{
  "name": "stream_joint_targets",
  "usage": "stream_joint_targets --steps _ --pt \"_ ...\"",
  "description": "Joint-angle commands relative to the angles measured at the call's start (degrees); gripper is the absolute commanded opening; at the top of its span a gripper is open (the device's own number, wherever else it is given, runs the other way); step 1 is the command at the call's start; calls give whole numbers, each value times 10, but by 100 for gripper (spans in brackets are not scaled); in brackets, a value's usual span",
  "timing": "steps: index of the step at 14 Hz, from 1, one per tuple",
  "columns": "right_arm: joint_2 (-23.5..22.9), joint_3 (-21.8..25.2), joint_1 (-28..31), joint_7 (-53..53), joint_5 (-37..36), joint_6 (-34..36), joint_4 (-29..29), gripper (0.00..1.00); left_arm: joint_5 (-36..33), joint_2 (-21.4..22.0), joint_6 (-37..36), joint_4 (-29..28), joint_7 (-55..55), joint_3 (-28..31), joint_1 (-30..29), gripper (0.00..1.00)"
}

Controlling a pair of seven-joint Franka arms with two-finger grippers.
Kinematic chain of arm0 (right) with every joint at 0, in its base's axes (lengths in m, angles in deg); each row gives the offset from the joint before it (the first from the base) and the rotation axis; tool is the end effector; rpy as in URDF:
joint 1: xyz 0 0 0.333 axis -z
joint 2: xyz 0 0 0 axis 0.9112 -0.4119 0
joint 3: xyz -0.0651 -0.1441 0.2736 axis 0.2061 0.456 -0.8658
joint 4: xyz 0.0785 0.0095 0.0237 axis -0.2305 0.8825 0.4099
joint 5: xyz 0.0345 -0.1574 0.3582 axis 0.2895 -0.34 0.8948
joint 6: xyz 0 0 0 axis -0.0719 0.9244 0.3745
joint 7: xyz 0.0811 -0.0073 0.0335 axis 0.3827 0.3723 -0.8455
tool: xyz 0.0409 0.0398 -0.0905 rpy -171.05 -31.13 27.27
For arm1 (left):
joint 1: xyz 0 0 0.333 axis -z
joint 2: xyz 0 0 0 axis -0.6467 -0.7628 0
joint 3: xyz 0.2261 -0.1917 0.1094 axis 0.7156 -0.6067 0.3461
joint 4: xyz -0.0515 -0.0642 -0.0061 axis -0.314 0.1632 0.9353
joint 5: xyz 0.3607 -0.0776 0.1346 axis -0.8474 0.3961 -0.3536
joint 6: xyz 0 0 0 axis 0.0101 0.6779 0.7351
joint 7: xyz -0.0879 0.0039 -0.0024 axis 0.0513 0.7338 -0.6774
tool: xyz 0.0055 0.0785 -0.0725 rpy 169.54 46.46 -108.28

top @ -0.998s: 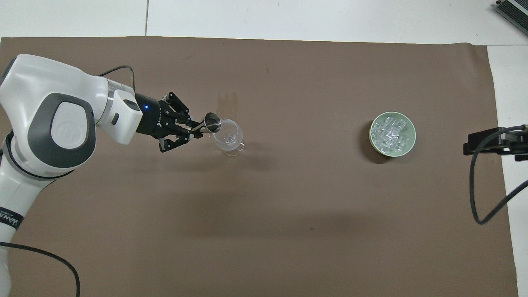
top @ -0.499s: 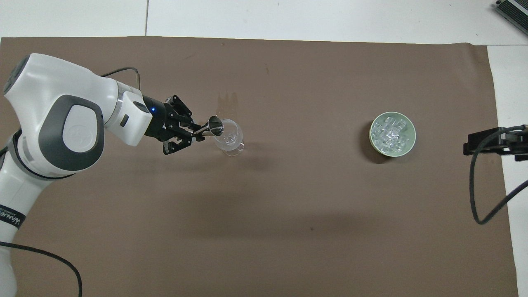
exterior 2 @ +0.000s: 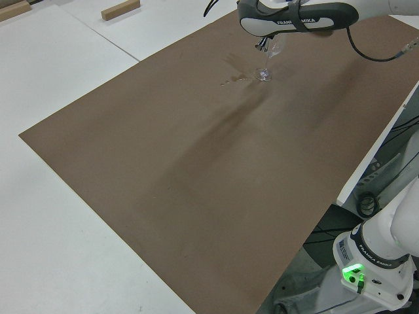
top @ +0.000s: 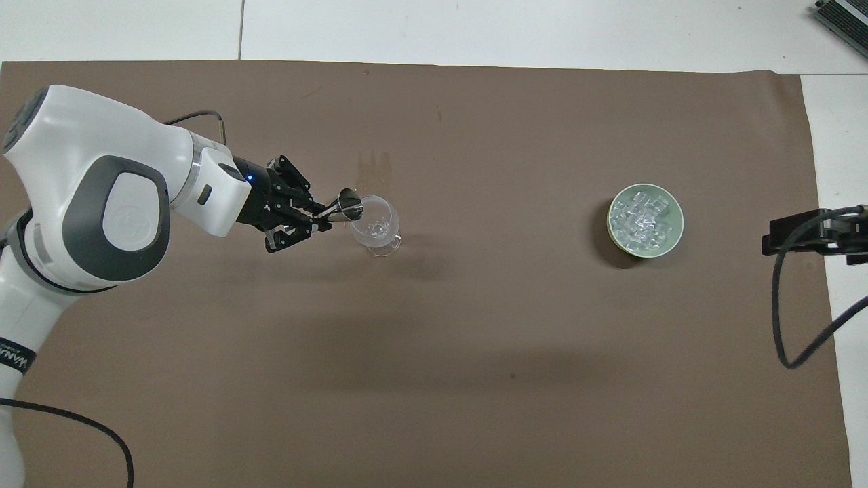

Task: Pour wine and add ice with both arms
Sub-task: 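Tilt the metal cup further over the clear cup with the left gripper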

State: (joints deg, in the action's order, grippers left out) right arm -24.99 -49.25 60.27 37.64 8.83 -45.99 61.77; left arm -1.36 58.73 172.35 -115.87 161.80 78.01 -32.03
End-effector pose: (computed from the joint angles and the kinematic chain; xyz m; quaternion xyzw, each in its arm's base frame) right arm 0.5188 -0.0074 0.6539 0.9976 -0.0691 -0.0075 0.0030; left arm 0.5856 -0.2013 0.4609 0.7013 -0.6473 0.1586 0.2528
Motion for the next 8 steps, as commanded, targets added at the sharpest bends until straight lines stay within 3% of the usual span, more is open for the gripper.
stream_joint_targets --steps 1,8 --pt "8 0 3 -7 -3 -8 9 100 -28 13 -1 10 -36 10 14 0" --pt "8 0 3 -7 -3 -8 9 100 -70 18 -5 17 -88 11 29 0"
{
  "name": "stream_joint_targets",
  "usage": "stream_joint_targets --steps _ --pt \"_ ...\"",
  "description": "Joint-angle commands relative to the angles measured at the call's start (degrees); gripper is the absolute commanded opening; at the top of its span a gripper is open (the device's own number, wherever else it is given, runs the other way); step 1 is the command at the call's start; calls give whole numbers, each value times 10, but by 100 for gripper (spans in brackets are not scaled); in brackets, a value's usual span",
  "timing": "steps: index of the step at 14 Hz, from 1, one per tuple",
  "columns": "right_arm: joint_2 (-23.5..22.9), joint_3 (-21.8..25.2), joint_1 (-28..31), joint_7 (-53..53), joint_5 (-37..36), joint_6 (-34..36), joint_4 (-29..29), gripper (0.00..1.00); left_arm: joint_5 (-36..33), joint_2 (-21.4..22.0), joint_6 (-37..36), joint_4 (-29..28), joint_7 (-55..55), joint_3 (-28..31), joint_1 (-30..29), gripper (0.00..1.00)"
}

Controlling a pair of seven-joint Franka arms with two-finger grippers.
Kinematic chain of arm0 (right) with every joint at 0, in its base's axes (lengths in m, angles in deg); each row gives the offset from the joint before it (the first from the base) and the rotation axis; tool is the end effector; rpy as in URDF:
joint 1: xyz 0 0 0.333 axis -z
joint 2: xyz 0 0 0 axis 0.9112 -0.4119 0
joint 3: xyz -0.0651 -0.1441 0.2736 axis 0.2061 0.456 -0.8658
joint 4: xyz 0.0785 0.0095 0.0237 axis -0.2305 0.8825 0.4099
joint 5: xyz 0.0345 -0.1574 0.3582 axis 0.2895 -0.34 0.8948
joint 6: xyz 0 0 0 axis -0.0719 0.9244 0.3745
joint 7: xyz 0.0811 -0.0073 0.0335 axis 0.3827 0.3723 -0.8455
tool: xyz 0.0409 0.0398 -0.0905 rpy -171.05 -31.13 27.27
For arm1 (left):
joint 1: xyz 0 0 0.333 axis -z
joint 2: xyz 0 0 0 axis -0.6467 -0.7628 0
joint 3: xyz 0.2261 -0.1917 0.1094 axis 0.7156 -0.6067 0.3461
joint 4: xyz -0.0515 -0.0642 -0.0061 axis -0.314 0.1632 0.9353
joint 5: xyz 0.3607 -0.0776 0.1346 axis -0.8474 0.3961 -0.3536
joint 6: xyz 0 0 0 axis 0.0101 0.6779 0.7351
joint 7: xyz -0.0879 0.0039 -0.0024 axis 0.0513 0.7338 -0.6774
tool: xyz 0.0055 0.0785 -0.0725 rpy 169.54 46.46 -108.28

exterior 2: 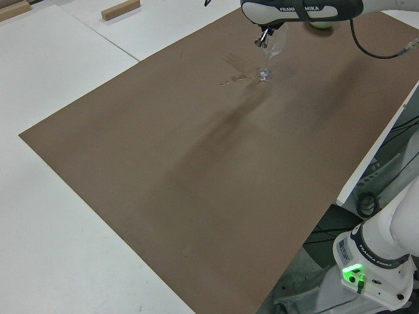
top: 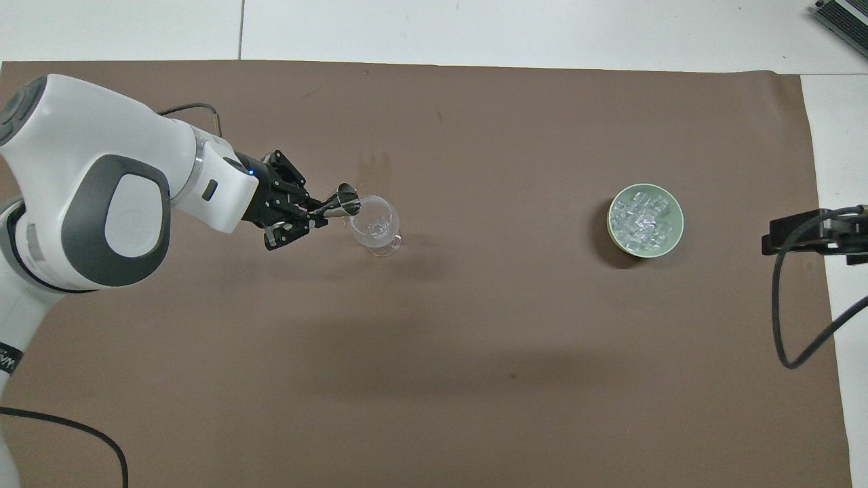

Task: Pour wine and add ice with both arms
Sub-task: 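Tilt the metal cup further over the clear cup with the left gripper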

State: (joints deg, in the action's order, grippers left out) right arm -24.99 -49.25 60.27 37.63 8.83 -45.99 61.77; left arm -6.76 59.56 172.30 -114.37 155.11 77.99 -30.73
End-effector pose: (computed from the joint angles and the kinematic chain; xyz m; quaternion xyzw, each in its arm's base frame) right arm 0.5188 -0.0074 0.6539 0.9976 -0.0690 -0.0075 0.0030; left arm 0.5831 -0.2100 0.4789 0.7246 -0.6391 0.1370 0.2185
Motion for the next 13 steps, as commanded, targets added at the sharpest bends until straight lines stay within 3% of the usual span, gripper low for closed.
stream_joint_targets --steps 1,13 --pt "9 0 3 -7 -3 -8 9 100 -21 10 -4 2 -21 10 20 0" --pt "9 0 3 -7 -3 -7 9 100 -62 10 -5 6 -35 11 36 0"
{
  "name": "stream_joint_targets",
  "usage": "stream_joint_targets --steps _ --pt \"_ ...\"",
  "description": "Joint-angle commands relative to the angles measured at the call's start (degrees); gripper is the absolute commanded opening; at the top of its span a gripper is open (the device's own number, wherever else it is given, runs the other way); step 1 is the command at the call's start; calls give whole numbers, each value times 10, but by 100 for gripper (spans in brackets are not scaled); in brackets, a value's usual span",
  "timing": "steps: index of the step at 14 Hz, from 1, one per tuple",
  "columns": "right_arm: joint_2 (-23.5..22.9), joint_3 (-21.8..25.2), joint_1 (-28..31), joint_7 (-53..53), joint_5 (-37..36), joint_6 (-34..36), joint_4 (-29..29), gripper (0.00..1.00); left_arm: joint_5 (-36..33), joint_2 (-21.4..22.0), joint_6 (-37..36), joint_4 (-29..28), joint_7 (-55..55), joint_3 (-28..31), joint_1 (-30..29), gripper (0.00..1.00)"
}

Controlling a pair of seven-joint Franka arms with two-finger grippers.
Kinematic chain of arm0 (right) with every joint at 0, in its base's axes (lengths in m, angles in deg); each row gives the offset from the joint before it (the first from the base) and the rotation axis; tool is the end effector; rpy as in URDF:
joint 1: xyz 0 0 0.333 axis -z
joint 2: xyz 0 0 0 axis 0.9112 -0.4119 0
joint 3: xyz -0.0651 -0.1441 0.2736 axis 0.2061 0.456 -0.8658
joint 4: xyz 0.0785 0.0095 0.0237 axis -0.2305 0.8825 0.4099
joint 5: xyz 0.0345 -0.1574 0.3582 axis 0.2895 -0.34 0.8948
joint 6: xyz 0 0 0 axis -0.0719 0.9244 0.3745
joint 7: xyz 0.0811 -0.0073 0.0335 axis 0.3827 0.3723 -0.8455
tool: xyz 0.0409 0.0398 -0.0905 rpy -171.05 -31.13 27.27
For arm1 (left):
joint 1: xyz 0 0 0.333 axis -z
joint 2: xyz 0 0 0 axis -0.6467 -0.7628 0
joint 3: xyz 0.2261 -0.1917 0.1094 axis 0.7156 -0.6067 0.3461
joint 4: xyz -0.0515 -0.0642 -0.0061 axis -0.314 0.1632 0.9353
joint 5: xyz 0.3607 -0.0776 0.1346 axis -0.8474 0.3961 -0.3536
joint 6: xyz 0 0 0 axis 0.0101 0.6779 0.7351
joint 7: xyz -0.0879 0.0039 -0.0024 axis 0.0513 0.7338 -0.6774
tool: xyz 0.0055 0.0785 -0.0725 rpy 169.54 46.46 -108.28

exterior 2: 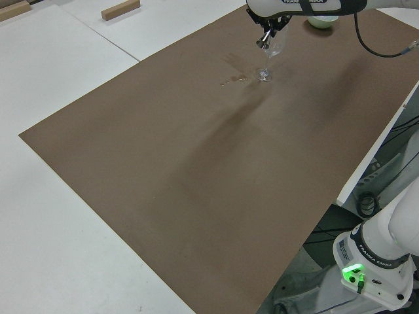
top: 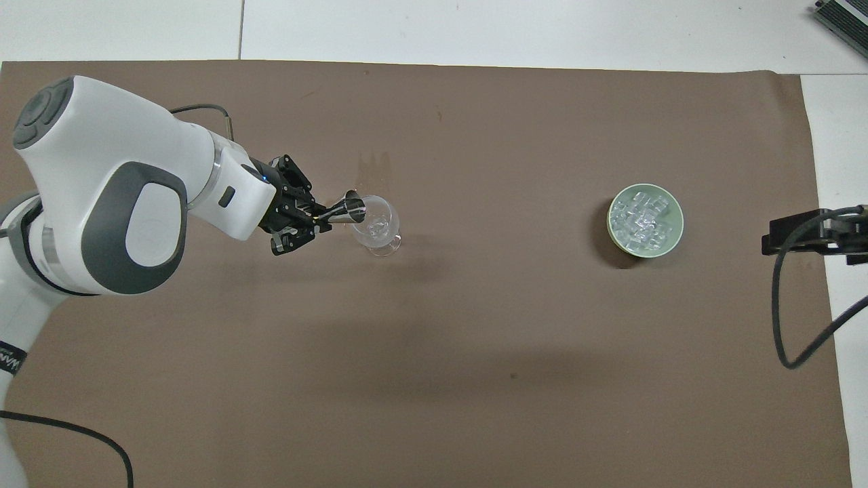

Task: Pour wine and add ice with both arms
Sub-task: 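Tilt the metal cup further over the clear cup with the left gripper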

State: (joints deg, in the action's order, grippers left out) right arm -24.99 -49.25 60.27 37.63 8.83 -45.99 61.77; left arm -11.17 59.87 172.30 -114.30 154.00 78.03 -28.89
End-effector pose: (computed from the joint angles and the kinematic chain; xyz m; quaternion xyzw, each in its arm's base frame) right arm 0.5188 -0.0074 0.6539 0.9976 -0.0690 -0.0075 0.0030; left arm 0.5763 -0.2236 0.4803 0.7171 -0.6602 0.1178 0.1896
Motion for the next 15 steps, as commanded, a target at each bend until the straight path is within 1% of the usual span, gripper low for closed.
stream_joint_targets --steps 1,5,8,10,15 --pt "9 0 3 -7 -3 -8 9 100 -23 6 -5 7 -28 11 18 0" --pt "8 0 3 -7 -3 -8 9 100 -62 3 -31 35 -70 9 23 0" --pt "9 0 3 -7 -3 -8 9 100 -70 3 -31 35 -73 9 26 0" --pt "9 0 3 -7 -3 -8 9 100 -75 1 -31 40 -96 9 35 0" --pt "8 0 3 -7 -3 -7 9 100 -103 -1 -34 43 -104 9 42 0"
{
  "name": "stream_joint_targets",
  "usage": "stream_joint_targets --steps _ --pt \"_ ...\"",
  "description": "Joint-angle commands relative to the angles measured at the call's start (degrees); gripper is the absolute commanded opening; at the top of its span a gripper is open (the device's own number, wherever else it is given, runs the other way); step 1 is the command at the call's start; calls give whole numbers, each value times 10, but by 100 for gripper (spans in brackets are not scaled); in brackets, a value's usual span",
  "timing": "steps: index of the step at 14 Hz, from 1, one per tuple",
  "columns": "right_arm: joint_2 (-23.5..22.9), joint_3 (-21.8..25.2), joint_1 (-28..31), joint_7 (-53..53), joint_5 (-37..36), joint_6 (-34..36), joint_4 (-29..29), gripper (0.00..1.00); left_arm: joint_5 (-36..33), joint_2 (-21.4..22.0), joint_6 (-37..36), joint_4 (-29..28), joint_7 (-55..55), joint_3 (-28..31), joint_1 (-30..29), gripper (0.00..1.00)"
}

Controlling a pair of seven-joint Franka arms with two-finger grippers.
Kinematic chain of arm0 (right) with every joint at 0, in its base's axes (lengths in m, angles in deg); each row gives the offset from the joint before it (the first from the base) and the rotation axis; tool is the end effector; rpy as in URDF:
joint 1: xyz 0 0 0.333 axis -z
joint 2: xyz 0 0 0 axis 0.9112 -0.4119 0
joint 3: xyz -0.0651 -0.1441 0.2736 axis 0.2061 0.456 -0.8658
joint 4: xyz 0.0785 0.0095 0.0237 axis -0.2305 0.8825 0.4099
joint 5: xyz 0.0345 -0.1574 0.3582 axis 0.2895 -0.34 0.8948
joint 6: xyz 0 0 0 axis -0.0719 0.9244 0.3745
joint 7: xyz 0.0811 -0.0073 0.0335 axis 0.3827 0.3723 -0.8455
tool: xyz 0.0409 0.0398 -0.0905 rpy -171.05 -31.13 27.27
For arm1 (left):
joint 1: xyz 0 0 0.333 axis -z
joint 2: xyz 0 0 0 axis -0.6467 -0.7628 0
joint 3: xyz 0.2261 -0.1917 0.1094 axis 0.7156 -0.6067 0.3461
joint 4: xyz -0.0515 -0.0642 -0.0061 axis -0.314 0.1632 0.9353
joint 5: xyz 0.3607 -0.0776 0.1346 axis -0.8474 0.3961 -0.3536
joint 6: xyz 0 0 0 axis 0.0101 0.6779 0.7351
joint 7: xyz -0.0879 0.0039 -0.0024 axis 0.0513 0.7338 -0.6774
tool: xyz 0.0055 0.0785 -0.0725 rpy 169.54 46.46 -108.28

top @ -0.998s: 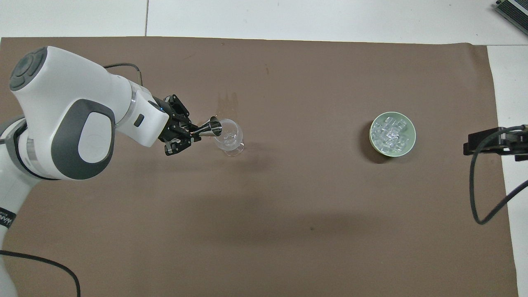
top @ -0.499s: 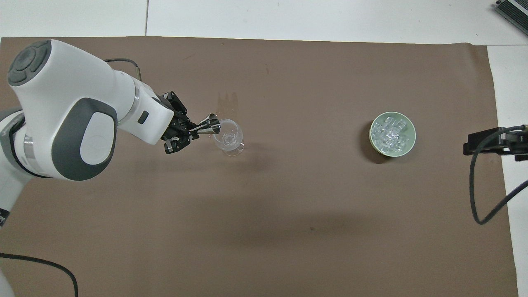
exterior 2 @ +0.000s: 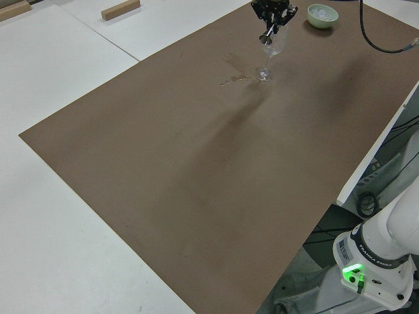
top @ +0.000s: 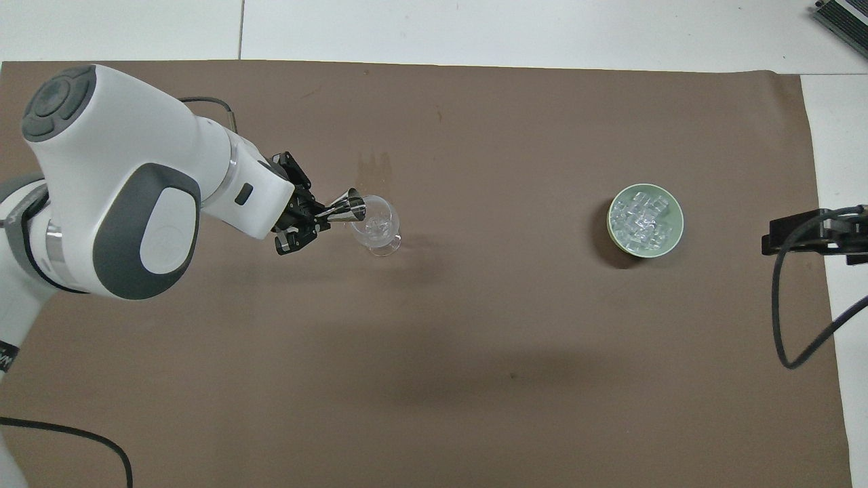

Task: Pour wine and add ice with both arms
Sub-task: 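Tilt the metal cup further over the clear cup with the left gripper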

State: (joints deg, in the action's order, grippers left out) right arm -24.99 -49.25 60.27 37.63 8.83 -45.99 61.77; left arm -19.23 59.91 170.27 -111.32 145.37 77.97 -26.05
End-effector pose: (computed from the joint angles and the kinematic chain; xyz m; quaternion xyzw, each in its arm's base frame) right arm 0.5188 -0.0074 0.6539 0.9976 -0.0690 -0.0075 0.0030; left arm 0.5695 -0.2461 0.4993 0.7377 -0.6553 0.0824 0.1397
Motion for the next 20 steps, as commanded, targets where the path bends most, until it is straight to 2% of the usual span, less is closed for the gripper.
stream_joint_targets --steps 1,8,20 --pt "9 0 3 -7 -3 -8 9 100 -25 -2 -15 13 -28 9 15 0" --pt "8 0 3 -7 -3 -7 9 100 -79 -5 -45 40 -79 8 28 0" --pt "9 0 3 -7 -3 -8 9 100 -125 -24 -60 63 -130 8 54 0"
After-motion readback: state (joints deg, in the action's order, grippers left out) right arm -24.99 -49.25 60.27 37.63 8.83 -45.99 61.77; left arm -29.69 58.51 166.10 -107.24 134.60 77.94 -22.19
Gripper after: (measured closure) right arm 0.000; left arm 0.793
